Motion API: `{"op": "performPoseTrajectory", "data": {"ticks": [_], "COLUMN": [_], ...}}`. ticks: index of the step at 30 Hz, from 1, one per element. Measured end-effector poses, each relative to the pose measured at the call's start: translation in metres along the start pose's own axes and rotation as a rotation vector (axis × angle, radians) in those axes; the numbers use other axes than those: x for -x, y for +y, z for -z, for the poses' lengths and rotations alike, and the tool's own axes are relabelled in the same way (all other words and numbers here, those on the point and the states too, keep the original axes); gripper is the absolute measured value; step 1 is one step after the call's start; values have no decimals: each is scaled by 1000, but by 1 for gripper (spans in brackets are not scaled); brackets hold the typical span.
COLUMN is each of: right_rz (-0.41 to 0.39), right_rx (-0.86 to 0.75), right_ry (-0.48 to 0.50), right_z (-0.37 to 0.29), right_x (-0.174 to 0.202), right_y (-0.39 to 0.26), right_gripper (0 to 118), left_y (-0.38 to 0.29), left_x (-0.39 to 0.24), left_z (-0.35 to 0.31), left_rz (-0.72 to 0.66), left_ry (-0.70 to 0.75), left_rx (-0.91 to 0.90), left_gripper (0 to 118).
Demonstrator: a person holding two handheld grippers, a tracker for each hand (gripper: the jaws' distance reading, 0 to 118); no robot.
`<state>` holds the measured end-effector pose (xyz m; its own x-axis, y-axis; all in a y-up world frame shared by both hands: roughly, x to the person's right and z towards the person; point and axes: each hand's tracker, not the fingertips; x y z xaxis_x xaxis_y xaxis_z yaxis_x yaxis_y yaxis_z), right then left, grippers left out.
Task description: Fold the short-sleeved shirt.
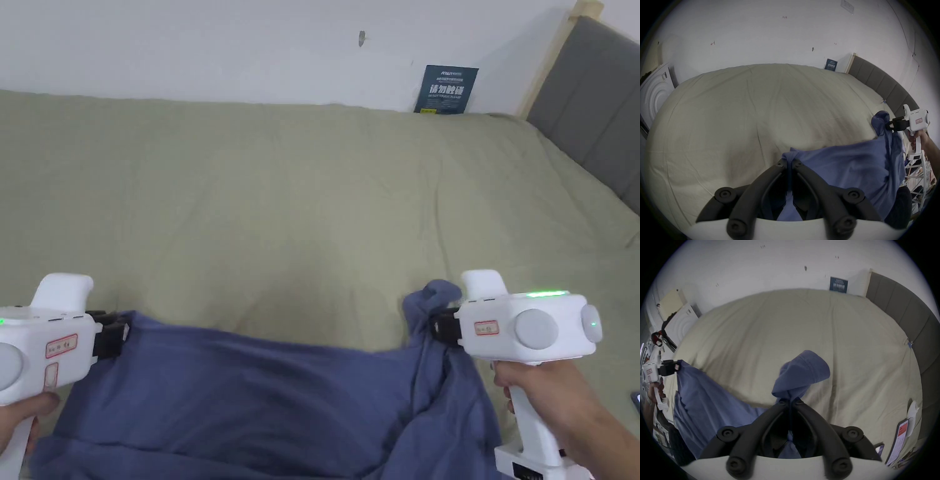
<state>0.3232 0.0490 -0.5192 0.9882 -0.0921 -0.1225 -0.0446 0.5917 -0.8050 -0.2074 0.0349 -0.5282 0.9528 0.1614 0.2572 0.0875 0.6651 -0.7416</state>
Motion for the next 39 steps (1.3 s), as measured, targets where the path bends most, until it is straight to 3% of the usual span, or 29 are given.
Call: {"op": "performPoseTrajectory", "data": {"ticks": [7, 14, 17, 21, 25, 27, 28, 29, 31, 32, 33, 34, 39], "right_rz": [-59, -84, -106, -63, -52, -52, -32, -8, 14, 8, -8, -15, -5], "right_rx": [-176, -246, -163, -8, 77, 67, 54, 45, -20, -70, -167, -241, -723], "right_ry": [64, 85, 50, 59, 7, 4, 6, -1, -24, -29, -43, -63, -129], "right_z": [-103, -192, -188, -158, -122, -121, -126, -131, -157, -174, -202, -219, -272], "right_x": [17, 20, 23, 29, 33, 35, 34, 30, 33, 36, 42, 50, 93], "right_y": [-21, -104, -157, -215, -238, -240, -238, -237, -237, -237, -235, -235, -242], "right_gripper": [3, 3, 3, 4, 4, 16, 50, 61, 82, 103, 110, 111, 110], "left_y": [-8, -78, -120, -164, -180, -181, -181, -180, -177, -176, -178, -180, -201], "left_x": [-13, -3, -2, 5, 3, 2, -3, -5, -12, -22, -34, -43, -82], "left_z": [-87, -171, -172, -144, -115, -112, -115, -123, -151, -171, -198, -219, -274], "left_rz": [-28, -48, -73, -120, -116, -109, -102, -96, -80, -60, -28, -1, 26], "left_ry": [-34, -77, -106, -102, -66, -62, -61, -58, -26, -19, -5, 17, 275], "left_rx": [-127, -114, 19, 228, 293, 301, 288, 266, 179, 106, -13, -146, -550], "left_gripper": [5, 5, 5, 5, 5, 5, 20, 20, 39, 75, 101, 110, 109]}}
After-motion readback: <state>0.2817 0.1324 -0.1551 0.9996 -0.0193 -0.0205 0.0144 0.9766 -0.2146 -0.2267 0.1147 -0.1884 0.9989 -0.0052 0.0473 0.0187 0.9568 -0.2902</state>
